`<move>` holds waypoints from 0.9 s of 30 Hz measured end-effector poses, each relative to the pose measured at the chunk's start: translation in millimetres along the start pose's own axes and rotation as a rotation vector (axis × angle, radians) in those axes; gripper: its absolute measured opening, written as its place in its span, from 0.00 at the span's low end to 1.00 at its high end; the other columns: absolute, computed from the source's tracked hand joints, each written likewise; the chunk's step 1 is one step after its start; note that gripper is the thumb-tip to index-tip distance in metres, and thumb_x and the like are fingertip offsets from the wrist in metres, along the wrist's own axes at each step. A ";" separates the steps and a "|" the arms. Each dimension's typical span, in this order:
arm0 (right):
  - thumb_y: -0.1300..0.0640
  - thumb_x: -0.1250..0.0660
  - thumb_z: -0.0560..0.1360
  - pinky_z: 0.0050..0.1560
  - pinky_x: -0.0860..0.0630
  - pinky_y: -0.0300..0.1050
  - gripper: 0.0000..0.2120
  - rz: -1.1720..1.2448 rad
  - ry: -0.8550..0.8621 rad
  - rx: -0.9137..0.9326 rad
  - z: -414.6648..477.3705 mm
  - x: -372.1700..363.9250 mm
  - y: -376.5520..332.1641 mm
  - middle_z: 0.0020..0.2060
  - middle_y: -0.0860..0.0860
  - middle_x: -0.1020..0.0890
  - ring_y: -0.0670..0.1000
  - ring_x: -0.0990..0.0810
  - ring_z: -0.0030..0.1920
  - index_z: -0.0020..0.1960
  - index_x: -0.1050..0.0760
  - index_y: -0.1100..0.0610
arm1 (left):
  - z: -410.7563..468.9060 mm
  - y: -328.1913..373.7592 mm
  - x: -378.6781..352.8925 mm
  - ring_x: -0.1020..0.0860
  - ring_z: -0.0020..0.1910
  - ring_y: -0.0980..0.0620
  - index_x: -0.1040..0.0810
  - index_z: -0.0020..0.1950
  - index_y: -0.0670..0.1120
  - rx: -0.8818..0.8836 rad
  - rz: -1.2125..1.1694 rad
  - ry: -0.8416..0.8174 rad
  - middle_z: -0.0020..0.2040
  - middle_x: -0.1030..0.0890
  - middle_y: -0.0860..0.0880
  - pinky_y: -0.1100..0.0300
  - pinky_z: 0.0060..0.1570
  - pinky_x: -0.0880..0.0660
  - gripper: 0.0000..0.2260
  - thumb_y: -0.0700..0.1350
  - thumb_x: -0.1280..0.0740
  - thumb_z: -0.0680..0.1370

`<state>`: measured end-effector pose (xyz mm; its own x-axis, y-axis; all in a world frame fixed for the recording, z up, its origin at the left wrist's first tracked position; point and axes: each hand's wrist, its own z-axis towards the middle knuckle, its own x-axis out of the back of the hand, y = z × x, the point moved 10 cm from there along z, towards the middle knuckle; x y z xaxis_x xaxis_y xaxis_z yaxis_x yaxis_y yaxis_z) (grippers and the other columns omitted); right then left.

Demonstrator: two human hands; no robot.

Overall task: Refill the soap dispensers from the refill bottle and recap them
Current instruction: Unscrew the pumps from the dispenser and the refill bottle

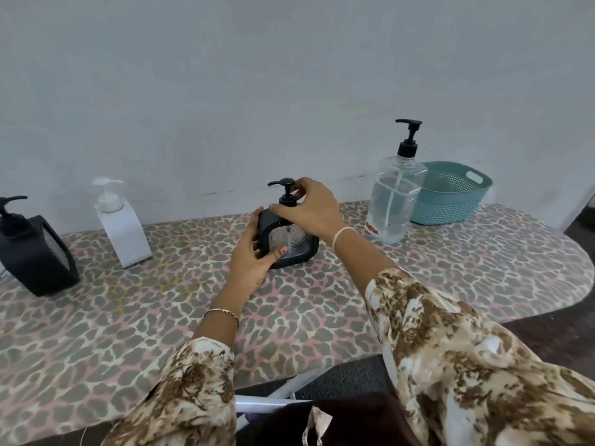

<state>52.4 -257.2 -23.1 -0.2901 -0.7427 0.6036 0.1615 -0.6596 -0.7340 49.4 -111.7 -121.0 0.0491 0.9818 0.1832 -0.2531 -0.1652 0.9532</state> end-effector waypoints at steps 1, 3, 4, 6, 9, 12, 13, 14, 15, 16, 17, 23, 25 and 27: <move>0.43 0.26 0.66 0.48 0.24 0.46 0.19 -0.013 0.011 0.006 0.0 1.2 -0.4 0.44 0.46 0.21 0.49 0.22 0.46 0.50 0.24 0.52 | -0.2 1.2 0.1 0.22 0.58 0.55 0.40 0.76 0.57 -0.003 0.010 0.004 0.63 0.24 0.52 0.58 0.58 0.23 0.38 0.39 0.25 0.72; 0.45 0.27 0.68 0.44 0.24 0.43 0.17 -0.044 0.011 0.028 -1.5 3.2 -3.4 0.42 0.47 0.20 0.49 0.22 0.44 0.50 0.22 0.55 | -0.5 3.4 -0.4 0.23 0.58 0.54 0.41 0.76 0.57 -0.007 0.034 0.003 0.62 0.24 0.53 0.58 0.58 0.23 0.38 0.40 0.25 0.72; 0.48 0.27 0.68 0.43 0.25 0.42 0.15 -0.049 0.013 0.037 -2.0 5.2 -5.5 0.41 0.48 0.20 0.49 0.22 0.43 0.50 0.22 0.56 | -0.5 4.2 -1.0 0.23 0.58 0.53 0.41 0.76 0.57 -0.010 0.044 -0.001 0.61 0.25 0.54 0.58 0.58 0.24 0.38 0.40 0.25 0.73; 0.51 0.29 0.69 0.40 0.26 0.41 0.12 -0.011 0.037 0.035 -2.2 13.5 -10.0 0.40 0.50 0.18 0.50 0.21 0.42 0.48 0.22 0.58 | -0.9 5.3 -1.5 0.23 0.58 0.53 0.41 0.76 0.57 -0.015 0.060 0.000 0.60 0.25 0.55 0.56 0.59 0.24 0.37 0.40 0.26 0.73; 0.52 0.29 0.69 0.42 0.23 0.40 0.11 0.109 0.097 0.001 -0.6 35.1 -14.9 0.41 0.50 0.17 0.48 0.19 0.42 0.47 0.21 0.58 | -2.4 6.9 -0.7 0.24 0.59 0.52 0.41 0.76 0.57 -0.021 0.081 0.014 0.60 0.26 0.56 0.55 0.59 0.24 0.37 0.40 0.26 0.73; 0.55 0.28 0.67 0.40 0.25 0.34 0.08 0.253 0.157 -0.054 1.4 62.9 -12.0 0.40 0.47 0.16 0.45 0.20 0.40 0.46 0.20 0.56 | -3.7 8.8 -0.2 0.25 0.59 0.52 0.42 0.76 0.57 -0.026 0.108 0.025 0.60 0.26 0.56 0.54 0.60 0.24 0.37 0.40 0.27 0.74; 0.56 0.28 0.67 0.40 0.25 0.35 0.08 0.313 0.180 -0.072 1.5 72.7 -9.0 0.39 0.47 0.17 0.45 0.20 0.39 0.46 0.20 0.57 | -4.4 9.6 -0.1 0.25 0.58 0.53 0.42 0.76 0.57 -0.024 0.121 0.028 0.60 0.27 0.56 0.54 0.60 0.25 0.37 0.41 0.27 0.74; 0.57 0.28 0.67 0.40 0.24 0.37 0.08 0.380 0.208 -0.087 0.5 82.9 -5.6 0.38 0.47 0.17 0.46 0.21 0.38 0.46 0.20 0.57 | -5.1 10.3 0.1 0.26 0.58 0.53 0.43 0.76 0.57 -0.022 0.135 0.032 0.60 0.27 0.56 0.55 0.60 0.25 0.37 0.41 0.27 0.74; 0.58 0.28 0.67 0.41 0.24 0.40 0.08 0.445 0.244 -0.102 -0.5 93.6 -0.6 0.37 0.47 0.18 0.46 0.22 0.37 0.46 0.21 0.57 | -5.9 11.4 -0.4 0.26 0.58 0.54 0.43 0.77 0.57 -0.023 0.147 0.033 0.60 0.28 0.56 0.56 0.60 0.26 0.37 0.41 0.27 0.74; 0.59 0.29 0.68 0.43 0.24 0.43 0.09 0.508 0.285 -0.117 -2.0 103.5 5.9 0.37 0.47 0.19 0.46 0.22 0.38 0.47 0.23 0.57 | -6.8 12.3 -0.8 0.27 0.59 0.54 0.44 0.77 0.56 -0.026 0.154 0.032 0.61 0.28 0.56 0.56 0.60 0.26 0.38 0.41 0.27 0.74; 0.59 0.29 0.68 0.45 0.23 0.44 0.10 0.563 0.330 -0.133 -4.7 112.5 14.4 0.38 0.47 0.21 0.46 0.23 0.38 0.48 0.25 0.56 | -7.9 13.0 -1.3 0.27 0.59 0.55 0.45 0.77 0.56 -0.031 0.157 0.031 0.61 0.29 0.57 0.57 0.61 0.27 0.38 0.41 0.27 0.74; 0.61 0.28 0.68 0.43 0.26 0.42 0.11 0.453 0.386 -0.260 -33.3 112.8 82.7 0.37 0.48 0.26 0.47 0.26 0.38 0.46 0.29 0.56 | -13.9 11.1 -1.4 0.28 0.60 0.57 0.47 0.78 0.58 -0.039 0.152 0.047 0.67 0.28 0.54 0.57 0.62 0.28 0.39 0.41 0.28 0.75; 0.62 0.27 0.68 0.38 0.27 0.39 0.11 0.344 0.322 -0.333 -43.8 93.3 108.7 0.37 0.49 0.24 0.48 0.25 0.37 0.46 0.28 0.56 | -14.4 9.1 -2.3 0.28 0.62 0.56 0.47 0.78 0.58 -0.037 0.132 0.049 0.67 0.28 0.53 0.54 0.64 0.28 0.39 0.40 0.28 0.75; 0.61 0.26 0.67 0.37 0.25 0.40 0.12 0.251 0.283 -0.378 -55.2 75.5 130.3 0.39 0.50 0.22 0.50 0.22 0.39 0.47 0.26 0.57 | -14.1 7.1 -1.2 0.27 0.63 0.53 0.47 0.78 0.58 -0.048 0.141 0.062 0.67 0.28 0.52 0.52 0.64 0.27 0.39 0.40 0.28 0.75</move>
<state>-0.6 -392.9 -90.4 -0.5374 -0.7778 0.3260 -0.0778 -0.3392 -0.9375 33.9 -112.7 -117.9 -0.0493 0.9533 0.2979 -0.2993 -0.2987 0.9062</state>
